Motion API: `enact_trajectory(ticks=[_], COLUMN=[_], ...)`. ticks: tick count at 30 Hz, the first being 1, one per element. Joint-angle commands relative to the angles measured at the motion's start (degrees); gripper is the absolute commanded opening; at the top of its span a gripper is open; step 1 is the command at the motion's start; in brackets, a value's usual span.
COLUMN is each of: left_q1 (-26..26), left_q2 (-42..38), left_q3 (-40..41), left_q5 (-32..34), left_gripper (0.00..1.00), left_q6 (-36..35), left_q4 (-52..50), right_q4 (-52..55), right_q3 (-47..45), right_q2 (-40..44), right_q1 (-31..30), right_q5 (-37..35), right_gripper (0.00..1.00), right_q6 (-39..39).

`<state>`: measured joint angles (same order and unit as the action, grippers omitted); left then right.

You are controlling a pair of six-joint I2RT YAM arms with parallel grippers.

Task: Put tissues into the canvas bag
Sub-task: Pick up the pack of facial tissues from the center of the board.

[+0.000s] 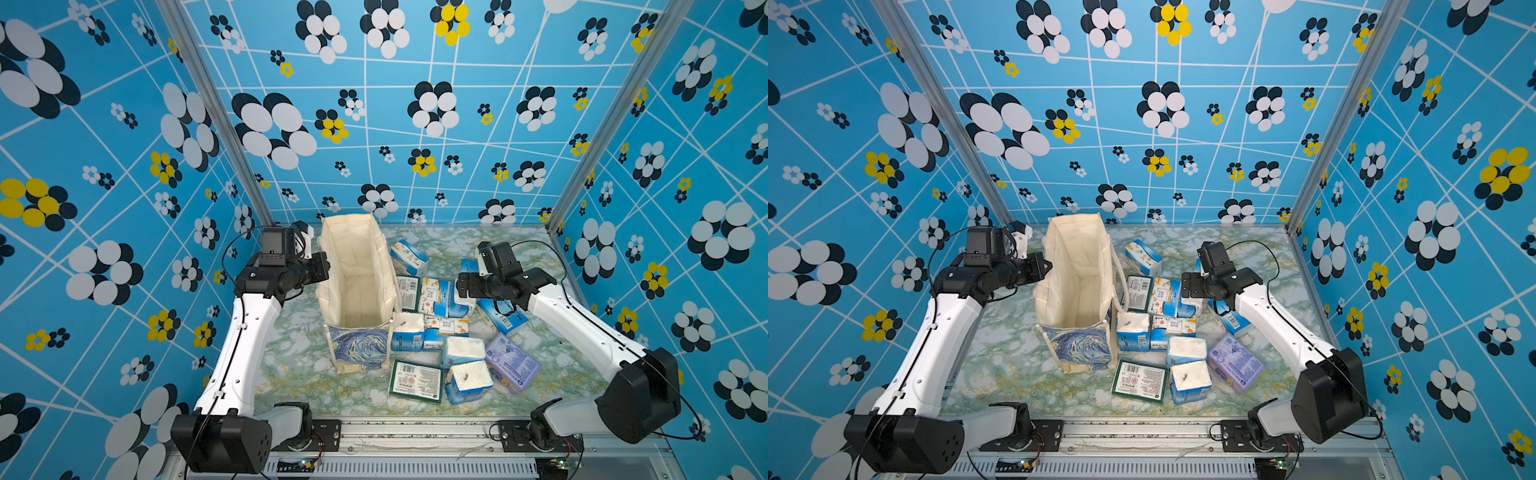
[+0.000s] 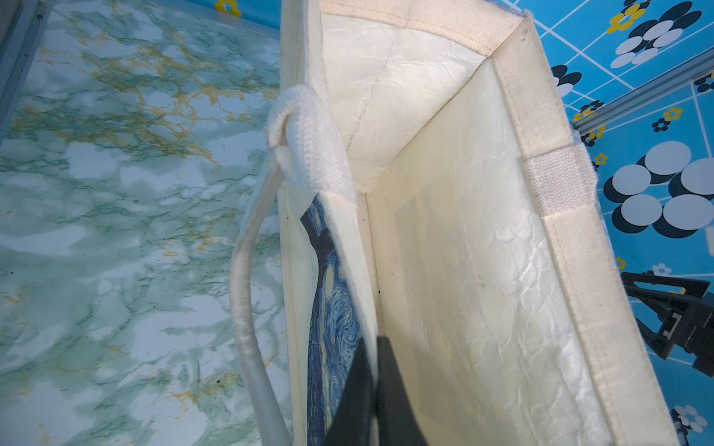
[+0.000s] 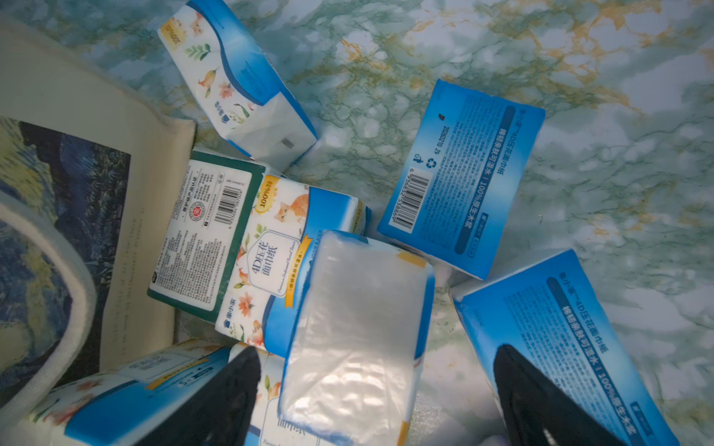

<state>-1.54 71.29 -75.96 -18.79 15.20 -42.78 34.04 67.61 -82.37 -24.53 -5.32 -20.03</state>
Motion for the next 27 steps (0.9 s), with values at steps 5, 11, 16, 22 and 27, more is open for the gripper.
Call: enact_trajectory(ticks=[5, 11, 16, 22, 27], left_q1=[-1.31, -2.40, -3.03, -3.19, -3.38], left_q2=[2.19, 2.85, 2.98, 3.02, 2.90], left_q3=[-2.26, -2.09, -2.00, -1.75, -1.67], left_q5=[-0.61, -1.33, -2.59, -5.99, -9.59], left_gripper=[0.00, 0.00, 0.00, 0.00, 0.00], left_q6=[-1.16, -1.29, -1.42, -1.67, -2.45], left_q4=[3.79, 5.54, 6.96, 9.05, 9.90], right_q4=[-1.23, -0.56, 0.25, 2.58, 3.84], right_q3=[1.46, 3.00, 3.94, 5.86, 7.29], right_q2=[-4.05, -7.27, -9.22, -12.09, -12.33], right_q1=[-1.52, -2.26, -2.70, -2.68, -2.71], right_q5=[-1.18, -1.93, -4.68, -5.28, -4.87], right_gripper=[0.98, 0.94, 0.84, 0.68, 0.43], right_q6=[-2.99, -3.26, -3.39, -2.82, -2.82])
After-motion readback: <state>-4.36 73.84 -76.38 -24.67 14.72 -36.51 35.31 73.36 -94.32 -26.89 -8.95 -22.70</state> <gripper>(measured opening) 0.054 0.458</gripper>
